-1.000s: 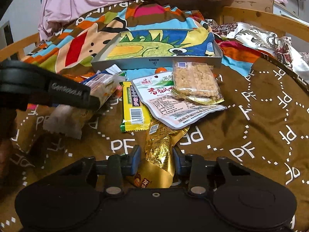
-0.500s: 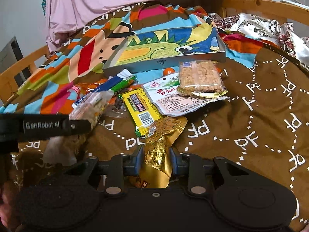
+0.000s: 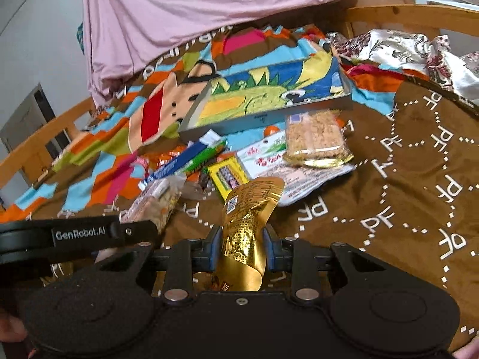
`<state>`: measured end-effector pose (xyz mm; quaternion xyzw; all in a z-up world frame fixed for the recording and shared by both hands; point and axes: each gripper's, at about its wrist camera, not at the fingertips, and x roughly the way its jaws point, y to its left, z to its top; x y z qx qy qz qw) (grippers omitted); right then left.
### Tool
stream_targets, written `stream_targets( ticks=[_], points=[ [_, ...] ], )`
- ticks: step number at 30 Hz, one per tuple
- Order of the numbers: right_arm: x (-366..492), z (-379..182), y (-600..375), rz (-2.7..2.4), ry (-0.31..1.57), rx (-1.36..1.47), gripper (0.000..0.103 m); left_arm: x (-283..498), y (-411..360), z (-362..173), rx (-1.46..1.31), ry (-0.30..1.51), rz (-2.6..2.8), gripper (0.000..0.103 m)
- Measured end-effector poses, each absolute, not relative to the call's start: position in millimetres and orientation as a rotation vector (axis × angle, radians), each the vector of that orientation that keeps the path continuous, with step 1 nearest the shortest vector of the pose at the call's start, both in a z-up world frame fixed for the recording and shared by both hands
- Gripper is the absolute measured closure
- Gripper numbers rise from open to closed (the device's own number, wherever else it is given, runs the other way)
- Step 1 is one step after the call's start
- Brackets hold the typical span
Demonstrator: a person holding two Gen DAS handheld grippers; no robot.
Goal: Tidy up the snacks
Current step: 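Lift the biscuit bar with the left gripper while the right gripper lifts the gold pouch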
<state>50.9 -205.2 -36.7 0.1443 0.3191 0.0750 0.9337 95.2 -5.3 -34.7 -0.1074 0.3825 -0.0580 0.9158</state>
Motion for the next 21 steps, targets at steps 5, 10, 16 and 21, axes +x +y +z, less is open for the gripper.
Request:
stream_targets(
  ticks=[5, 10, 16, 21],
  points=[
    [49.0, -29.7, -210.2, 0.156, 0.61, 0.303, 0.072, 93.0, -11.4, -24.6, -0.231, 0.758, -0.127, 0.064],
    [54.8, -13.2, -223.5, 0.14, 0.548, 0.308, 0.072, 97.4, -19.9, -13.6, -0.254, 0.716, -0.124, 0.064],
    [88.2, 9.8, -239.5, 0.149, 0.476, 0.28, 0.087, 125.2, -32.4, -0.1, -0.265, 0.686, -0.114, 0.064],
    [120.3, -2.1, -253.3, 0.146, 0.539, 0.28, 0.087, 157.8, -44.6, 7.0, -0.26, 0.658, -0.117, 0.064]
  ],
)
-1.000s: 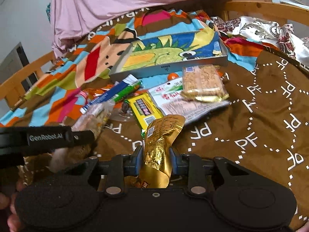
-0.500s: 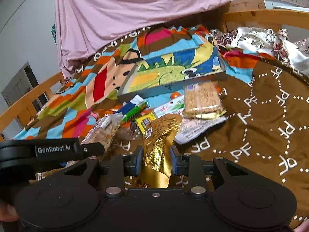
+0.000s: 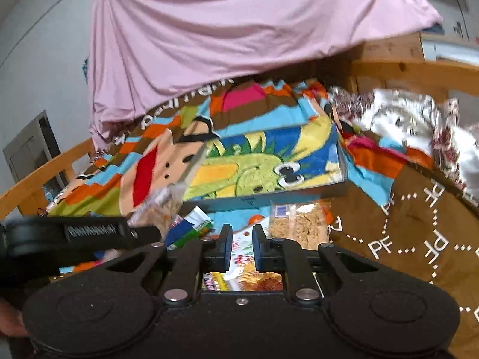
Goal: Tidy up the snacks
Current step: 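Lift the biscuit bar with the left gripper while the right gripper lifts the gold pouch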
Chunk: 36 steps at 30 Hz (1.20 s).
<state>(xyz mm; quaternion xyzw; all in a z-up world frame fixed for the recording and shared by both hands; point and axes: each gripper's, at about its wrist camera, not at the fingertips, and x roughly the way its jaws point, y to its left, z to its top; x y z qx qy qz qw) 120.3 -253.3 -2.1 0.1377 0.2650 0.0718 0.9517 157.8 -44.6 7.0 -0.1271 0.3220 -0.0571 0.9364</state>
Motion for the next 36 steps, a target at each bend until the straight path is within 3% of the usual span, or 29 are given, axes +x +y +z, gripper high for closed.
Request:
stream_targets(
  ticks=[3, 4, 7, 12, 18, 26, 30, 32, 36],
  points=[
    [130.1, -19.1, -261.3, 0.136, 0.645, 0.34, 0.087, 167.2, -48.1, 1.8, -0.256, 0.659, -0.12, 0.064],
    [129.8, -22.5, -264.5, 0.118, 0.675, 0.356, 0.083, 169.9, -48.3, -1.6, -0.253, 0.664, -0.117, 0.064],
    [115.2, -32.8, -268.9, 0.093, 0.704, 0.368, 0.05, 172.5, -44.9, -12.1, -0.268, 0.676, -0.104, 0.064],
    [107.5, -44.4, -252.4, 0.1, 0.752, 0.285, 0.035, 168.4, -40.5, -24.8, -0.288, 0.685, -0.103, 0.064],
    [134.2, -61.0, -229.4, 0.088, 0.808, 0.153, 0.038, 164.5, -37.0, -31.1, -0.299, 0.704, -0.117, 0.064],
    [137.1, -63.3, -236.2, 0.09, 0.789, 0.169, 0.058, 162.1, -30.6, -30.0, -0.326, 0.7, -0.118, 0.064],
    [135.2, -64.1, -237.2, 0.089, 0.79, 0.168, 0.053, 158.2, -31.9, -25.6, -0.328, 0.692, -0.126, 0.064],
    [136.7, -67.9, -238.7, 0.073, 0.81, 0.17, 0.041, 155.5, -32.8, -22.8, -0.325, 0.686, -0.128, 0.064],
    [137.7, -70.1, -244.8, 0.063, 0.809, 0.205, 0.051, 151.2, -33.1, -20.1, -0.327, 0.683, -0.125, 0.064]
  ],
)
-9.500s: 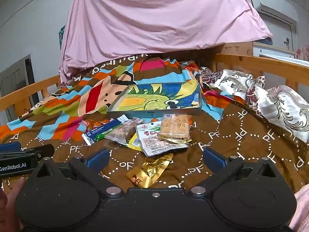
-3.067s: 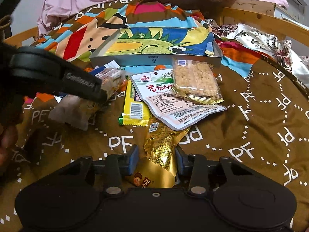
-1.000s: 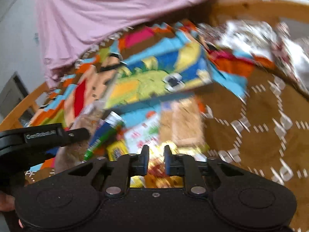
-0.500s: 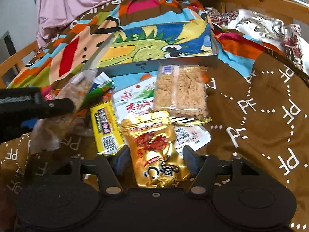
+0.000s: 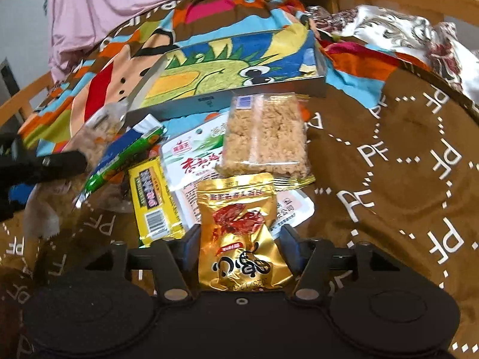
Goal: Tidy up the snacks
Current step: 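Lift the biscuit bar with the left gripper while the right gripper lifts the gold pouch, then lower both held snacks into the dinosaur tray and open both grippers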
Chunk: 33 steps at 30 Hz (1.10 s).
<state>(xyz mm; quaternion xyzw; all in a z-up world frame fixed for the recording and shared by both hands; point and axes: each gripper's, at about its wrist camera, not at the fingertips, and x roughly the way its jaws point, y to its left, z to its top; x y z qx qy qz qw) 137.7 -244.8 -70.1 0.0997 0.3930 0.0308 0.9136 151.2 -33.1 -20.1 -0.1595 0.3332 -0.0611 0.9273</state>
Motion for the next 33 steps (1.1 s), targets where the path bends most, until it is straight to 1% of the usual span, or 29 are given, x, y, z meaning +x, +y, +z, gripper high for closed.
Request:
stream_targets(
  ticks=[4, 8, 16, 25, 28, 33],
  points=[
    [135.3, -68.1, -246.9, 0.061, 0.8, 0.219, 0.057, 149.3, -34.3, -19.9, -0.333, 0.687, -0.123, 0.064],
    [127.9, -58.7, -248.7, 0.072, 0.768, 0.245, 0.057, 148.0, -37.3, -17.4, -0.323, 0.677, -0.13, 0.064],
    [125.6, -22.9, -253.9, 0.108, 0.634, 0.245, 0.057, 155.4, -45.7, -13.6, -0.315, 0.653, -0.143, 0.064],
    [195.3, 17.4, -276.0, 0.157, 0.439, 0.179, 0.057, 196.3, -67.9, 7.3, -0.265, 0.582, -0.167, 0.064],
    [226.2, 18.9, -289.1, 0.15, 0.374, 0.202, 0.057, 220.0, -77.5, 14.9, -0.247, 0.561, -0.17, 0.064],
    [277.4, 10.1, -308.1, 0.138, 0.324, 0.248, 0.057, 269.7, -93.4, 21.4, -0.241, 0.536, -0.185, 0.064]
  ],
)
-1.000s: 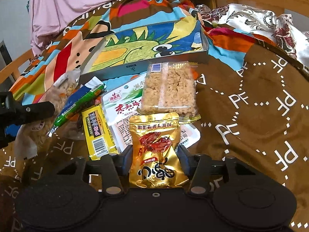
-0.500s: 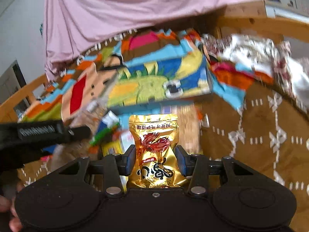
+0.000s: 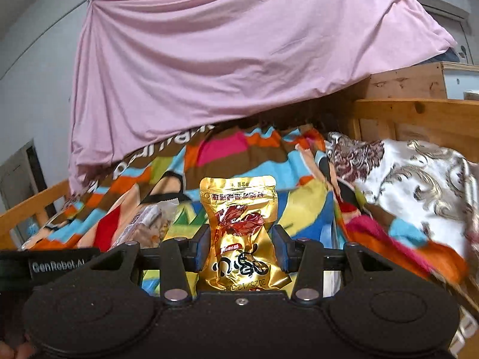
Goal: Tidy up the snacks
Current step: 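Lower both held snacks into the dinosaur tray and open both grippers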
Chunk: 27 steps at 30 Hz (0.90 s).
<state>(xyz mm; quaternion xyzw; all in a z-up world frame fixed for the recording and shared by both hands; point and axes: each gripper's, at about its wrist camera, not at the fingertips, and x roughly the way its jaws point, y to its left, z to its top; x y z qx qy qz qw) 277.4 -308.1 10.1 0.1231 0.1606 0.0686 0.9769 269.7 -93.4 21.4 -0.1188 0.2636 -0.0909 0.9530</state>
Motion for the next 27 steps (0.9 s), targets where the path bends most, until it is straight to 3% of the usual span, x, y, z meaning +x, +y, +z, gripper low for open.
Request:
stream_targets(
  ticks=[14, 27],
  points=[
    [377.3, -43.0, -340.9, 0.115, 0.412, 0.402, 0.057, 397.2, -122.6, -29.6, -0.24, 0.605, -0.166, 0.064],
    [395.0, -61.9, -319.3, 0.124, 0.522, 0.286, 0.055, 419.8, -126.0, -65.7, -0.214, 0.675, -0.113, 0.064]
  ],
)
